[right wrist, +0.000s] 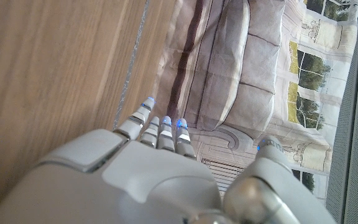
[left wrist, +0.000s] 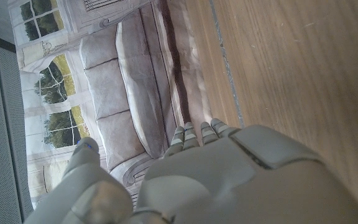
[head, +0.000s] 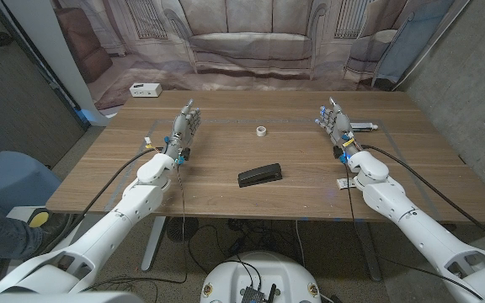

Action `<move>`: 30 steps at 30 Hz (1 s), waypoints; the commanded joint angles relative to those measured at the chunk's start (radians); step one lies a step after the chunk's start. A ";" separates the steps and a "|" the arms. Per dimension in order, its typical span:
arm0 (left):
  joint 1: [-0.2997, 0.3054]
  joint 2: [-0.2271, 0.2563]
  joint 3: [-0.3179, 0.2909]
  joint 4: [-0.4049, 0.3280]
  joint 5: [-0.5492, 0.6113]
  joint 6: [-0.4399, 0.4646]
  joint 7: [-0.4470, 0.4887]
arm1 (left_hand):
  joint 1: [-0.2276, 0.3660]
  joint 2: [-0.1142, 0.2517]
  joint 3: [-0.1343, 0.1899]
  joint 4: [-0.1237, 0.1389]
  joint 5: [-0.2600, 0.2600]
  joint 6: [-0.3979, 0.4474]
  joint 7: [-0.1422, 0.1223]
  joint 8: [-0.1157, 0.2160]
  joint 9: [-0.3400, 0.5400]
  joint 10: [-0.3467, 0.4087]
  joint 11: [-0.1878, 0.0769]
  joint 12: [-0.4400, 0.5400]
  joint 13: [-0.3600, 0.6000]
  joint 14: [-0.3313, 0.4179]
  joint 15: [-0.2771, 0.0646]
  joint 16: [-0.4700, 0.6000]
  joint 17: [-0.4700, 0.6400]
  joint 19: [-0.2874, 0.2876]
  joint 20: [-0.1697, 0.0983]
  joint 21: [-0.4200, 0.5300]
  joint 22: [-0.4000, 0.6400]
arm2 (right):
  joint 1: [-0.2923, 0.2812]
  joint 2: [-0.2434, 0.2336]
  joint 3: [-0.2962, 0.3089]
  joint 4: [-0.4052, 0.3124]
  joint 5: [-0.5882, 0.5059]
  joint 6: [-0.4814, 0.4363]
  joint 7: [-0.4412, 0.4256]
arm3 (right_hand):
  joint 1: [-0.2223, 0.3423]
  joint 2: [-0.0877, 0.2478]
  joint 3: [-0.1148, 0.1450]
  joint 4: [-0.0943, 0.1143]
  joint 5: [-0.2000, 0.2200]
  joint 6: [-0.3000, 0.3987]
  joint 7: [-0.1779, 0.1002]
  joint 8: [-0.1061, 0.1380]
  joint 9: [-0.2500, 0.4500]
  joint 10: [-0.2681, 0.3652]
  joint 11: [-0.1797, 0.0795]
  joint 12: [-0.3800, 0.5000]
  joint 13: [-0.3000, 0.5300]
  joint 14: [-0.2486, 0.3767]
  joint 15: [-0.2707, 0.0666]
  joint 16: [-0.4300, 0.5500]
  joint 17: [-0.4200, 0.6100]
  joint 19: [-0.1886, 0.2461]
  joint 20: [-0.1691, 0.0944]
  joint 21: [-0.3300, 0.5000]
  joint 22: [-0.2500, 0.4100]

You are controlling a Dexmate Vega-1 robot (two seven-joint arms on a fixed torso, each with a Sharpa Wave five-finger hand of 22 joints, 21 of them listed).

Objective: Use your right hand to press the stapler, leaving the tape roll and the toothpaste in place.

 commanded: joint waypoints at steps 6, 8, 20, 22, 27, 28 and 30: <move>0.033 0.016 -0.031 -0.046 -0.024 -0.043 -0.015 | 0.008 0.000 0.008 -0.002 0.004 0.030 0.012 0.011 0.002 0.033 0.011 0.015 0.004 0.024 0.005 0.013 0.003 0.003 0.000 0.004 0.005 | -0.048 -0.004 0.011 -0.076 -0.016 0.031 -0.044 | 0.009 0.000 0.004 -0.001 0.005 0.005 -0.003 0.005 0.002 0.005 0.009 0.004 0.002 0.000 0.009 0.004 0.002 0.009 0.001 0.004 0.002; 0.039 0.025 -0.034 -0.059 -0.025 -0.040 -0.014 | 0.009 0.001 0.008 -0.002 0.003 0.035 0.013 0.011 0.002 0.038 0.015 0.016 0.004 0.030 0.005 0.014 0.003 0.009 0.003 0.005 0.005 | -0.057 -0.006 0.014 -0.089 -0.016 0.036 -0.049 | 0.009 0.000 0.004 -0.001 0.005 0.005 -0.004 0.005 0.002 0.005 0.009 0.004 0.002 0.000 0.009 0.004 0.001 0.011 0.001 0.004 0.002; 0.059 0.055 -0.043 -0.093 -0.023 -0.033 -0.019 | 0.016 0.009 0.006 -0.005 0.002 0.087 0.021 0.018 0.002 0.098 0.028 0.032 0.004 0.090 0.018 0.024 0.004 0.065 0.027 0.018 0.004 | -0.110 -0.030 0.022 -0.171 -0.039 0.071 -0.062 | 0.011 0.002 0.002 -0.003 0.005 0.033 -0.005 0.014 0.001 0.020 0.010 0.006 0.002 0.014 0.010 0.008 0.000 0.023 0.003 0.007 0.002; 0.062 0.059 -0.043 -0.101 -0.019 -0.026 -0.011 | 0.018 0.010 0.005 -0.005 0.002 0.099 0.024 0.019 0.003 0.116 0.032 0.036 0.004 0.103 0.018 0.025 0.004 0.077 0.029 0.020 0.004 | -0.116 -0.030 0.026 -0.175 -0.034 0.078 -0.057 | 0.011 0.002 0.002 -0.003 0.005 0.035 -0.006 0.014 0.001 0.024 0.009 0.008 0.002 0.015 0.010 0.008 0.000 0.024 0.003 0.007 0.002; 0.071 0.086 -0.039 -0.136 0.011 0.002 0.022 | 0.020 0.012 0.005 -0.007 0.001 0.113 0.028 0.020 0.003 0.129 0.038 0.038 0.004 0.119 0.024 0.027 0.004 0.094 0.034 0.022 0.004 | -0.130 -0.037 0.029 -0.192 -0.024 0.082 -0.043 | 0.012 0.002 0.002 -0.004 0.005 0.035 -0.006 0.013 0.001 0.027 0.009 0.008 0.002 0.019 0.009 0.009 0.000 0.026 0.003 0.008 0.002; 0.073 0.088 -0.039 -0.142 0.016 0.005 0.031 | 0.020 0.012 0.005 -0.007 0.001 0.114 0.028 0.020 0.003 0.128 0.038 0.038 0.004 0.119 0.024 0.026 0.004 0.094 0.034 0.022 0.004 | -0.132 -0.040 0.029 -0.197 -0.026 0.083 -0.041 | 0.012 0.002 0.001 -0.004 0.005 0.035 -0.006 0.013 0.001 0.027 0.009 0.008 0.002 0.019 0.009 0.009 0.000 0.026 0.004 0.008 0.002; 0.074 0.088 -0.041 -0.145 0.015 0.003 0.031 | 0.021 0.013 0.005 -0.007 0.001 0.114 0.027 0.019 0.003 0.127 0.038 0.037 0.004 0.119 0.024 0.026 0.004 0.093 0.035 0.021 0.004 | -0.136 -0.048 0.031 -0.210 -0.025 0.078 -0.038 | 0.012 0.002 0.001 -0.004 0.005 0.035 -0.007 0.013 0.001 0.028 0.009 0.008 0.002 0.021 0.009 0.010 0.000 0.028 0.003 0.008 0.002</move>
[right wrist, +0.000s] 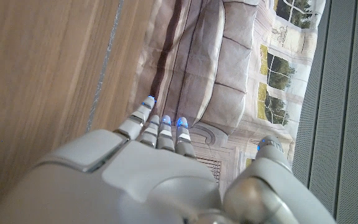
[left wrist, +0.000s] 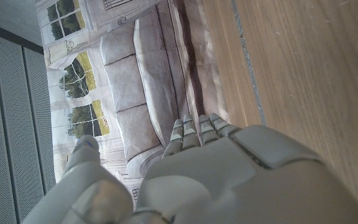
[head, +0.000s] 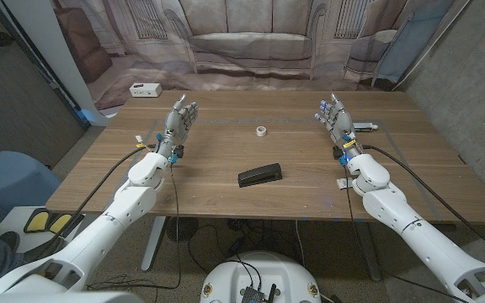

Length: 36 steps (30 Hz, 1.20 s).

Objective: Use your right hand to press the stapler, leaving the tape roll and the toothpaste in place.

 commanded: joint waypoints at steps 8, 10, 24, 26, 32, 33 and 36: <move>0.027 0.018 0.005 -0.058 0.029 0.037 0.047 | 0.016 0.010 0.009 -0.008 0.000 0.019 0.002 0.003 0.003 0.018 0.003 0.007 0.005 0.009 0.006 0.001 0.004 0.006 0.008 0.000 0.004 | -0.059 -0.046 0.022 -0.098 0.010 0.026 0.035 | 0.013 0.004 0.001 -0.005 0.005 0.028 -0.007 0.011 0.001 0.015 0.002 0.007 0.002 0.007 0.002 0.009 0.002 0.010 0.002 0.008 0.002; 0.034 0.012 0.007 -0.066 0.026 0.041 0.058 | 0.018 0.012 0.009 -0.009 -0.001 0.023 0.005 0.004 0.003 0.020 0.003 0.007 0.005 0.014 0.006 0.002 0.004 0.008 0.009 0.000 0.004 | -0.067 -0.046 0.026 -0.104 0.017 0.028 0.034 | 0.014 0.004 0.000 -0.006 0.005 0.032 -0.009 0.012 0.001 0.019 0.000 0.008 0.002 0.009 0.000 0.009 0.002 0.011 0.002 0.008 0.002; 0.073 0.016 -0.005 -0.094 0.017 -0.025 0.023 | 0.033 0.028 0.017 -0.014 -0.004 0.054 0.008 0.004 0.003 0.057 -0.001 0.013 0.005 0.056 0.006 0.006 0.003 0.054 0.018 0.007 0.003 | -0.141 -0.087 0.048 -0.177 0.028 0.063 0.068 | 0.021 0.006 -0.001 -0.012 0.005 0.037 0.000 0.004 -0.001 0.038 0.000 0.006 0.002 0.036 -0.009 0.013 0.001 0.046 -0.010 0.013 0.002; 0.081 0.023 -0.010 -0.101 -0.001 -0.023 0.003 | 0.034 0.028 0.017 -0.015 -0.005 0.057 0.008 0.003 0.003 0.062 0.003 0.013 0.005 0.063 0.008 0.006 0.003 0.062 0.020 0.008 0.003 | -0.159 -0.088 0.052 -0.202 0.010 0.068 0.042 | 0.022 0.007 -0.002 -0.012 0.005 0.037 0.000 0.003 -0.001 0.036 0.004 0.004 0.002 0.029 -0.008 0.010 0.001 0.040 -0.008 0.010 0.002; 0.104 0.059 -0.031 -0.137 -0.018 -0.003 -0.004 | 0.035 0.027 0.017 -0.017 -0.005 0.059 0.005 0.001 0.003 0.064 0.007 0.012 0.005 0.068 0.009 0.006 0.003 0.067 0.020 0.008 0.003 | -0.207 -0.104 0.064 -0.280 -0.025 0.072 0.002 | 0.020 0.008 -0.004 -0.012 0.005 0.060 -0.012 0.009 -0.001 0.034 -0.002 0.001 0.002 0.022 -0.005 0.006 0.002 0.028 0.000 0.004 0.002; 0.108 0.062 -0.035 -0.143 -0.018 0.000 0.003 | 0.036 0.027 0.016 -0.017 -0.005 0.063 0.004 0.002 0.003 0.066 0.006 0.012 0.006 0.070 0.010 0.006 0.003 0.069 0.020 0.007 0.003 | -0.212 -0.107 0.064 -0.289 -0.035 0.073 -0.004 | 0.019 0.008 -0.005 -0.011 0.004 0.066 -0.014 0.011 -0.001 0.030 0.000 -0.001 0.002 0.021 -0.004 0.006 0.002 0.026 0.002 0.003 0.002; 0.114 0.065 -0.041 -0.154 -0.007 0.006 0.030 | 0.039 0.028 0.017 -0.019 -0.006 0.079 0.009 0.004 0.004 0.082 0.013 0.015 0.006 0.087 0.011 0.007 0.004 0.095 0.029 0.013 0.003 | -0.224 -0.106 0.064 -0.301 -0.056 0.082 -0.016 | 0.019 0.008 -0.006 -0.011 0.004 0.074 -0.013 0.013 0.000 0.029 0.000 -0.002 0.002 0.018 -0.002 0.005 0.002 0.025 0.004 0.003 0.002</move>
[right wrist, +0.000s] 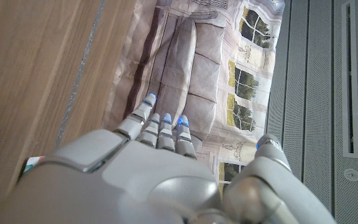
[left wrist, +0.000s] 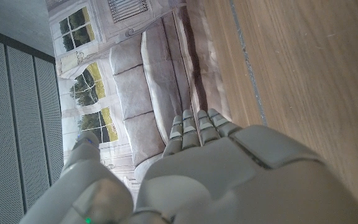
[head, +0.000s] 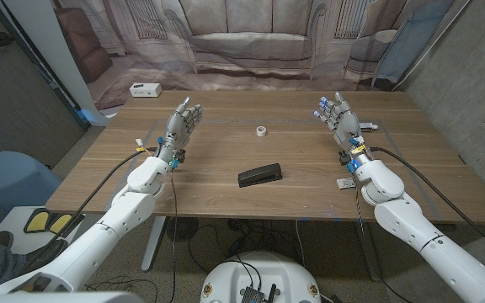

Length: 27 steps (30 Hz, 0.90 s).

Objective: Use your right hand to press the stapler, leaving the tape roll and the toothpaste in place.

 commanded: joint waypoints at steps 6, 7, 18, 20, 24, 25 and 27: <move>0.027 0.031 -0.026 -0.026 -0.017 0.009 -0.002 | 0.013 0.001 0.005 -0.008 -0.002 0.032 0.009 0.005 0.004 0.032 0.005 0.007 0.006 0.033 0.003 0.006 0.004 0.040 0.006 0.010 0.004 | -0.091 -0.016 0.013 -0.114 -0.102 0.031 -0.077 | 0.008 0.001 -0.001 -0.005 0.004 0.012 0.005 0.003 0.002 0.005 0.004 -0.001 0.003 0.015 -0.002 0.004 0.003 0.028 -0.006 0.008 0.003; 0.026 0.033 -0.026 -0.023 -0.015 0.006 -0.007 | 0.014 0.001 0.005 -0.008 -0.002 0.032 0.010 0.004 0.004 0.032 0.005 0.006 0.006 0.033 0.003 0.006 0.004 0.041 0.006 0.010 0.004 | -0.093 -0.013 0.013 -0.115 -0.109 0.036 -0.082 | 0.007 0.002 -0.001 -0.005 0.004 0.012 0.008 0.002 0.002 0.008 0.004 0.000 0.003 0.021 -0.002 0.006 0.003 0.037 -0.006 0.011 0.004; 0.019 0.054 -0.031 -0.007 -0.012 -0.002 -0.040 | 0.019 0.005 0.007 -0.011 -0.003 0.016 -0.001 -0.007 0.004 0.014 -0.002 -0.005 0.006 0.025 0.004 -0.003 0.004 0.040 0.012 0.003 0.004 | -0.127 -0.026 0.003 -0.166 -0.159 0.039 -0.093 | 0.010 0.011 0.000 -0.005 0.005 0.007 0.018 -0.004 0.002 0.023 0.006 0.002 0.004 0.050 0.002 0.016 0.007 0.081 -0.004 0.023 0.005; 0.017 0.055 -0.032 0.000 -0.016 -0.005 -0.049 | 0.019 0.005 0.007 -0.011 -0.003 0.017 0.000 -0.007 0.004 0.014 -0.002 -0.006 0.006 0.025 0.004 -0.004 0.004 0.040 0.012 0.003 0.004 | -0.134 -0.024 0.001 -0.171 -0.168 0.049 -0.094 | 0.013 0.011 0.001 -0.007 0.005 0.007 0.017 -0.005 0.002 0.023 0.007 0.002 0.004 0.042 0.003 0.012 0.007 0.076 -0.002 0.020 0.005; 0.016 0.058 -0.034 0.009 -0.020 -0.012 -0.063 | 0.020 0.006 0.007 -0.011 -0.004 0.019 0.003 -0.007 0.005 0.016 -0.003 -0.006 0.006 0.025 0.004 -0.005 0.005 0.039 0.011 0.001 0.004 | -0.150 -0.018 -0.001 -0.187 -0.178 0.054 -0.105 | 0.017 0.010 0.001 -0.010 0.005 0.009 0.017 -0.005 0.002 0.025 0.010 0.002 0.005 0.029 0.002 0.006 0.006 0.064 -0.001 0.014 0.005; 0.016 0.059 -0.034 0.011 -0.020 -0.014 -0.067 | 0.021 0.006 0.007 -0.011 -0.004 0.020 0.004 -0.007 0.005 0.016 -0.002 -0.006 0.006 0.026 0.003 -0.005 0.005 0.038 0.011 0.000 0.004 | -0.154 -0.018 -0.001 -0.191 -0.182 0.056 -0.108 | 0.018 0.010 0.001 -0.010 0.005 0.009 0.017 -0.005 0.002 0.025 0.010 0.001 0.005 0.029 0.003 0.005 0.006 0.062 0.000 0.013 0.005; 0.018 0.061 -0.035 0.011 -0.022 -0.016 -0.072 | 0.021 0.006 0.008 -0.012 -0.004 0.020 0.004 -0.008 0.005 0.017 -0.002 -0.007 0.007 0.026 0.001 -0.006 0.005 0.038 0.010 -0.001 0.004 | -0.164 -0.018 -0.002 -0.202 -0.189 0.054 -0.114 | 0.019 0.010 0.001 -0.011 0.005 0.010 0.016 -0.005 0.002 0.026 0.010 0.001 0.005 0.024 0.002 0.003 0.005 0.058 0.001 0.011 0.005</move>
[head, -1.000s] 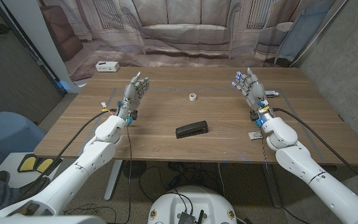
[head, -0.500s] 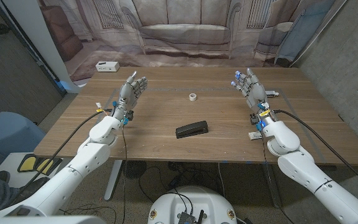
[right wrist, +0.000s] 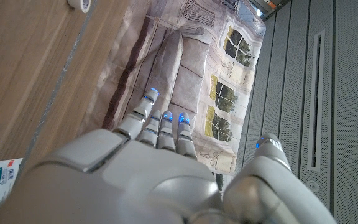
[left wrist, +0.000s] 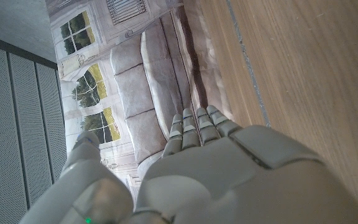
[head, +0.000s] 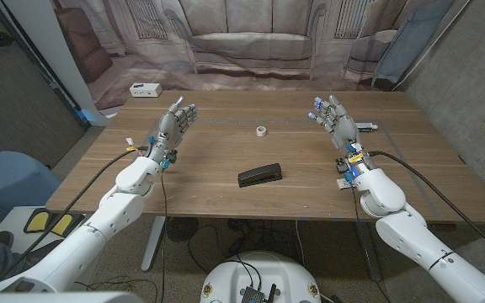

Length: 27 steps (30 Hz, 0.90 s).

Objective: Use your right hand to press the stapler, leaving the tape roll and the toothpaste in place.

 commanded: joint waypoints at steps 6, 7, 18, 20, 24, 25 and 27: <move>-0.003 0.014 -0.007 0.024 -0.011 -0.026 -0.050 | 0.017 0.002 0.001 -0.005 0.000 0.005 0.005 -0.002 0.005 0.003 -0.002 -0.002 0.002 0.007 -0.002 -0.001 0.005 0.002 -0.001 -0.006 0.005 | -0.072 0.000 -0.010 -0.073 -0.080 0.019 -0.038 | 0.010 -0.002 0.003 -0.010 0.005 0.012 0.002 0.001 0.002 0.013 -0.001 0.002 0.005 -0.007 -0.004 -0.005 0.003 -0.010 0.005 -0.007 0.005; -0.003 0.015 -0.007 0.023 -0.011 -0.025 -0.049 | 0.017 0.002 0.001 -0.005 0.000 0.005 0.006 -0.002 0.005 0.004 -0.003 -0.002 0.002 0.008 -0.002 -0.002 0.005 0.002 -0.002 -0.007 0.005 | -0.076 0.001 -0.010 -0.076 -0.088 0.021 -0.043 | 0.010 -0.002 0.003 -0.010 0.005 0.013 0.002 0.001 0.002 0.014 -0.002 0.003 0.005 -0.006 -0.004 -0.005 0.002 -0.010 0.006 -0.007 0.005; -0.003 0.020 -0.011 0.015 -0.005 -0.028 -0.045 | 0.020 0.003 0.001 -0.006 -0.001 0.010 0.007 -0.003 0.005 0.010 -0.005 -0.002 0.003 0.014 -0.005 -0.002 0.005 0.001 -0.003 -0.010 0.005 | -0.123 -0.005 -0.002 -0.121 -0.179 0.024 -0.085 | 0.013 0.004 0.001 -0.010 0.003 0.025 -0.008 0.002 0.003 0.035 -0.002 0.007 0.006 0.007 -0.005 -0.002 0.003 -0.038 0.025 -0.019 0.005; -0.002 0.017 -0.011 0.016 -0.008 -0.026 -0.043 | 0.020 0.003 0.001 -0.006 -0.001 0.013 0.006 -0.002 0.005 0.011 -0.006 -0.002 0.003 0.014 -0.005 -0.002 0.005 0.001 -0.003 -0.011 0.005 | -0.129 -0.005 -0.001 -0.129 -0.191 0.023 -0.090 | 0.015 0.004 0.000 -0.011 0.003 0.037 -0.008 0.006 0.003 0.049 0.002 0.011 0.006 0.011 -0.003 -0.001 0.003 -0.042 0.024 -0.021 0.005; -0.006 0.016 -0.008 0.019 -0.009 -0.016 -0.043 | 0.021 0.004 0.001 -0.007 -0.001 0.014 0.004 -0.002 0.005 0.012 -0.006 -0.003 0.003 0.017 -0.005 -0.002 0.005 0.002 -0.003 -0.011 0.005 | -0.133 -0.004 0.000 -0.136 -0.220 0.026 -0.096 | 0.020 0.008 0.001 -0.013 0.003 0.071 -0.014 0.015 0.003 0.092 -0.003 0.023 0.008 0.031 -0.008 0.005 0.003 -0.047 0.024 -0.021 0.005; -0.008 0.016 -0.007 0.020 -0.010 -0.014 -0.043 | 0.021 0.004 0.001 -0.007 -0.001 0.015 0.004 -0.002 0.005 0.014 -0.005 -0.002 0.003 0.018 -0.006 -0.002 0.005 0.002 -0.003 -0.012 0.005 | -0.133 -0.002 0.000 -0.134 -0.228 0.029 -0.100 | 0.021 0.009 0.001 -0.013 0.003 0.074 -0.015 0.016 0.003 0.094 -0.004 0.024 0.008 0.035 -0.010 0.006 0.003 -0.046 0.023 -0.021 0.005; -0.011 0.012 -0.006 0.023 -0.012 -0.016 -0.044 | 0.022 0.005 0.002 -0.007 -0.001 0.016 0.003 -0.002 0.005 0.016 -0.006 -0.002 0.003 0.019 -0.008 -0.002 0.005 0.003 -0.003 -0.012 0.005 | -0.131 -0.003 0.000 -0.135 -0.244 0.032 -0.100 | 0.023 0.013 0.002 -0.014 0.003 0.083 -0.020 0.017 0.004 0.108 -0.007 0.027 0.008 0.054 -0.014 0.012 0.004 -0.037 0.021 -0.017 0.004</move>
